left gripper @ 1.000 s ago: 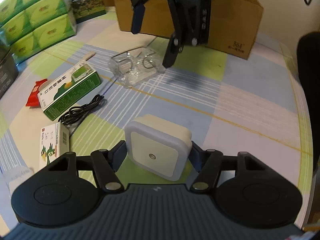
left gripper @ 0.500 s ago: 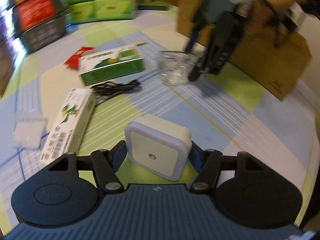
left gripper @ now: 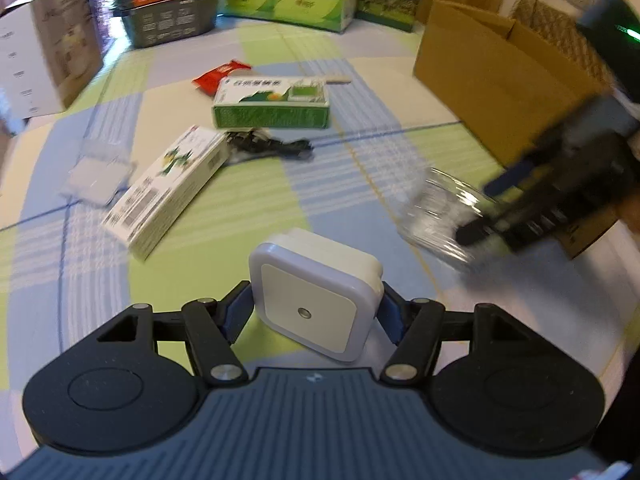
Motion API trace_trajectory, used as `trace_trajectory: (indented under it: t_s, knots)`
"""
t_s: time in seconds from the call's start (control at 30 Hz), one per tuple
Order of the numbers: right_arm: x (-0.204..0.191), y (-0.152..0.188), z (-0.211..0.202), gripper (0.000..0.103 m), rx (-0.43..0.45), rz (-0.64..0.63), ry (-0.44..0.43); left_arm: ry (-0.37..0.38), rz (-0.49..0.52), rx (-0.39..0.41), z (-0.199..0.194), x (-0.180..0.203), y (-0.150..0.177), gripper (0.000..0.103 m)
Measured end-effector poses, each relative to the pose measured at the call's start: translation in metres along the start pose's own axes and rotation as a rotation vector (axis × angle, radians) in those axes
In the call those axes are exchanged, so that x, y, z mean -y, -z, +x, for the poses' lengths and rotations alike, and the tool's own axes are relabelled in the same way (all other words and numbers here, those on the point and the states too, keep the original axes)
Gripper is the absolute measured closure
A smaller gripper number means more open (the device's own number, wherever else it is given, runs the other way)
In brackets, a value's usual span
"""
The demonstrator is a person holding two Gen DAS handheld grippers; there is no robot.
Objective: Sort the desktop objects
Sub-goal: 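Carry the night-light plug and the hook package over the cardboard box with both tools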
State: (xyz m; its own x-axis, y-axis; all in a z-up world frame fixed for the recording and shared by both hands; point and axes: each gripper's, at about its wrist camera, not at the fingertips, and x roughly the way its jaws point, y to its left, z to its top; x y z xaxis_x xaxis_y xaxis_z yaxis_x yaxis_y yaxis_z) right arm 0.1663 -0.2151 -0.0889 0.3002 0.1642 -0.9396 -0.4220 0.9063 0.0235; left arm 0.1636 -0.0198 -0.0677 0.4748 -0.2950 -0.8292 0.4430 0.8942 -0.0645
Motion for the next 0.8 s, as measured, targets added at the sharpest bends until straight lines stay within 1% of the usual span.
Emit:
trace_trajectory:
  t_s: [0.07,0.1,0.13,0.17,0.2,0.23,0.27,0.33,0.4,0.43,0.53,0.67,0.8]
  knots:
    - [-0.006,0.019,-0.005,0.048,0.064,-0.001,0.01,0.007,-0.005,0.002,-0.002,0.002,0.009,0.042]
    - [-0.006,0.028,-0.007,0.047,0.099,0.013,-0.001,0.003,0.005,0.005,-0.002,0.004,0.012,0.042]
    - [-0.006,0.035,-0.009,0.043,0.128,0.03,-0.016,-0.001,0.026,0.01,-0.001,0.006,0.014,0.042]
    - [-0.004,0.041,-0.01,0.036,0.153,0.048,-0.027,-0.002,0.049,0.016,0.0,0.007,0.016,0.042]
    - [-0.003,0.047,-0.012,0.031,0.18,0.071,-0.035,0.006,0.061,0.024,0.001,0.008,0.017,0.042]
    - [-0.003,0.05,-0.012,0.024,0.202,0.08,-0.04,0.021,0.064,0.035,0.002,0.007,0.017,0.042]
    - [-0.003,0.054,-0.013,0.022,0.223,0.082,-0.037,0.043,0.07,0.046,0.002,0.006,0.017,0.042]
    - [-0.006,0.06,-0.011,0.022,0.253,0.054,-0.023,0.08,0.115,0.085,0.001,0.007,0.017,0.042]
    - [-0.011,0.065,-0.009,0.022,0.276,0.016,-0.003,0.095,0.172,0.122,0.001,0.01,0.017,0.039]
    - [-0.012,0.067,-0.008,0.022,0.286,0.004,0.004,0.104,0.176,0.122,0.002,0.01,0.017,0.038]
    - [-0.011,0.068,-0.006,0.022,0.307,0.001,0.008,0.112,0.182,0.116,0.005,0.009,0.017,0.037]
    - [-0.006,0.065,0.0,0.022,0.322,-0.006,0.001,0.102,0.227,0.113,0.01,0.012,0.015,0.037]
    - [-0.007,0.064,0.006,0.022,0.317,-0.046,0.014,0.094,0.283,0.121,0.015,0.016,0.015,0.038]
